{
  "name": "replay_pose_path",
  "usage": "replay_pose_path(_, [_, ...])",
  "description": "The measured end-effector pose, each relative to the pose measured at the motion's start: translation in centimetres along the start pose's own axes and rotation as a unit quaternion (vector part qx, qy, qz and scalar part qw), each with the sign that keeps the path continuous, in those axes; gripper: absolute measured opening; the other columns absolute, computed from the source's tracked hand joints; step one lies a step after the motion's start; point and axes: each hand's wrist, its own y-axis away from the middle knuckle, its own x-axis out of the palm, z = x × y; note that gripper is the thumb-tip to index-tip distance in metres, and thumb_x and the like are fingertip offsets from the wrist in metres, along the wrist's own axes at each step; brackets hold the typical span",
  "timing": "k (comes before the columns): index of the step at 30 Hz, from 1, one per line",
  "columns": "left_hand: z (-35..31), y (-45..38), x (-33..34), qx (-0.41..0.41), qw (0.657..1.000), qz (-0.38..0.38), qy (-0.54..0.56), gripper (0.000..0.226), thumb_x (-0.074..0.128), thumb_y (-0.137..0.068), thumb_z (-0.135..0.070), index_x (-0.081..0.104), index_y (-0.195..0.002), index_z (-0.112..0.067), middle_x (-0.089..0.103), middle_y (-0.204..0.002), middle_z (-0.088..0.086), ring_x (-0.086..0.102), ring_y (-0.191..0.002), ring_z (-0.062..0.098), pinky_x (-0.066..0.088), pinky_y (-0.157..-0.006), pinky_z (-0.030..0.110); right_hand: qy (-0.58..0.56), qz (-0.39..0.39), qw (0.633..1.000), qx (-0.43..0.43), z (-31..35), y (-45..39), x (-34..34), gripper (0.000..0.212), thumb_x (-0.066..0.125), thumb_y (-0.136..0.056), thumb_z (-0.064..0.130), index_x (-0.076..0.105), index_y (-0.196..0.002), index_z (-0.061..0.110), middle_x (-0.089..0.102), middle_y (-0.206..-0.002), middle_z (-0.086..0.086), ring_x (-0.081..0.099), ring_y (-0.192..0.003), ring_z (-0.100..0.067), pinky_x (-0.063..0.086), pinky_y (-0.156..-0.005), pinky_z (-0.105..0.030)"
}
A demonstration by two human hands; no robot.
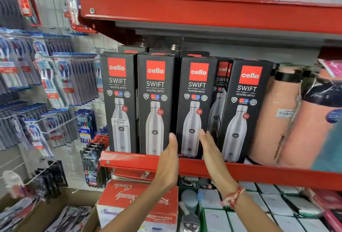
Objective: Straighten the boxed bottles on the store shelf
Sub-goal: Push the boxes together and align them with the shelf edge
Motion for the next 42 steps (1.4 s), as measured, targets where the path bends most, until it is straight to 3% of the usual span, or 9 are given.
replay_pose_path(10, [-0.7,2.0,-2.5,0.009,0.999,0.024,-0.028,0.124,0.008,-0.056,-0.098,0.028,-0.150,-0.019,0.034,-0.156,-0.002,0.033,-0.141,0.010,0.017,-0.116,0.030,-0.016,0.049,0.999,-0.007,1.1,1.3,-0.6,0.079,0.032,-0.081,0.078,0.026,-0.148,0.037,0.030,-0.153,0.016,0.029,-0.140,-0.007,0.016,-0.112,-0.030])
replay_pose_path(13, [-1.3,2.3,-3.0,0.040,0.997,-0.014,-0.060,0.112,0.009,-0.064,-0.094,0.045,-0.141,-0.021,0.052,-0.142,-0.002,0.046,-0.129,0.001,0.027,-0.112,0.023,-0.016,0.063,0.998,-0.013,0.8,1.7,-0.3,0.073,0.034,-0.087,0.071,0.029,-0.148,0.032,0.034,-0.152,0.012,0.032,-0.138,-0.007,0.018,-0.116,-0.032])
replay_pose_path(16, [-1.6,2.6,-1.9,0.163,0.970,-0.117,-0.141,0.059,0.020,-0.093,-0.066,0.059,-0.119,-0.031,0.060,-0.117,-0.014,0.050,-0.106,-0.016,0.031,-0.091,0.001,0.014,-0.015,0.996,-0.086,0.8,2.5,-1.1,0.053,0.039,-0.093,0.057,0.048,-0.138,0.030,0.051,-0.141,0.013,0.044,-0.127,0.003,0.030,-0.111,-0.025])
replay_pose_path(19, [-3.0,2.1,4.8,0.213,0.969,-0.047,-0.113,0.043,0.030,-0.099,-0.046,0.057,-0.128,-0.028,0.059,-0.127,-0.017,0.049,-0.119,-0.008,0.033,-0.095,0.005,0.030,-0.194,0.966,-0.171,0.0,2.5,-7.4,0.035,0.046,-0.096,0.044,0.051,-0.128,0.033,0.051,-0.129,0.016,0.044,-0.120,0.010,0.035,-0.103,-0.022])
replay_pose_path(23, [-2.4,0.9,7.8,0.100,0.987,0.097,-0.077,0.069,0.022,-0.090,-0.068,0.034,-0.147,-0.030,0.035,-0.154,-0.013,0.027,-0.133,-0.012,0.016,-0.100,0.002,0.044,-0.222,0.964,-0.141,-1.2,1.5,-9.3,0.058,0.048,-0.095,0.043,0.031,-0.146,0.021,0.033,-0.150,0.003,0.028,-0.140,-0.013,0.022,-0.114,-0.035])
replay_pose_path(28, [-1.1,-0.1,9.6,-0.048,0.990,0.132,-0.028,0.117,0.011,-0.059,-0.097,0.023,-0.150,-0.024,0.024,-0.159,-0.004,0.022,-0.139,0.002,0.013,-0.112,0.027,0.028,-0.127,0.991,-0.022,-2.3,0.4,-9.0,0.072,0.035,-0.091,0.063,0.024,-0.151,0.024,0.028,-0.157,0.004,0.025,-0.142,-0.017,0.018,-0.115,-0.036])
replay_pose_path(33, [-0.8,0.5,9.4,-0.052,0.992,0.115,-0.013,0.126,0.012,-0.047,-0.103,0.021,-0.150,-0.032,0.019,-0.155,-0.016,0.035,-0.121,-0.014,0.028,-0.102,0.015,0.028,-0.111,0.993,-0.032,-1.9,1.1,-8.0,0.095,0.035,-0.075,0.082,0.022,-0.151,0.026,0.031,-0.155,0.005,0.030,-0.140,-0.013,0.022,-0.113,-0.033])
replay_pose_path(37, [-0.6,1.0,8.2,-0.056,0.994,0.091,0.000,0.129,0.014,-0.046,-0.103,0.024,-0.150,-0.028,0.021,-0.159,-0.008,0.021,-0.145,0.008,0.010,-0.119,0.034,0.013,-0.076,0.996,-0.047,-1.4,1.6,-8.0,0.083,0.034,-0.078,0.079,0.028,-0.148,0.034,0.036,-0.139,0.021,0.031,-0.128,0.001,0.021,-0.100,-0.022])
replay_pose_path(42, [-1.0,2.8,7.7,-0.051,0.995,0.091,-0.007,0.126,0.012,-0.050,-0.102,0.023,-0.150,-0.027,0.022,-0.160,-0.007,0.020,-0.146,0.009,0.010,-0.115,0.032,0.014,-0.063,0.997,-0.050,-1.3,2.3,-8.1,0.070,0.033,-0.083,0.076,0.032,-0.144,0.042,0.030,-0.130,0.031,0.025,-0.121,0.011,0.017,-0.097,-0.018])
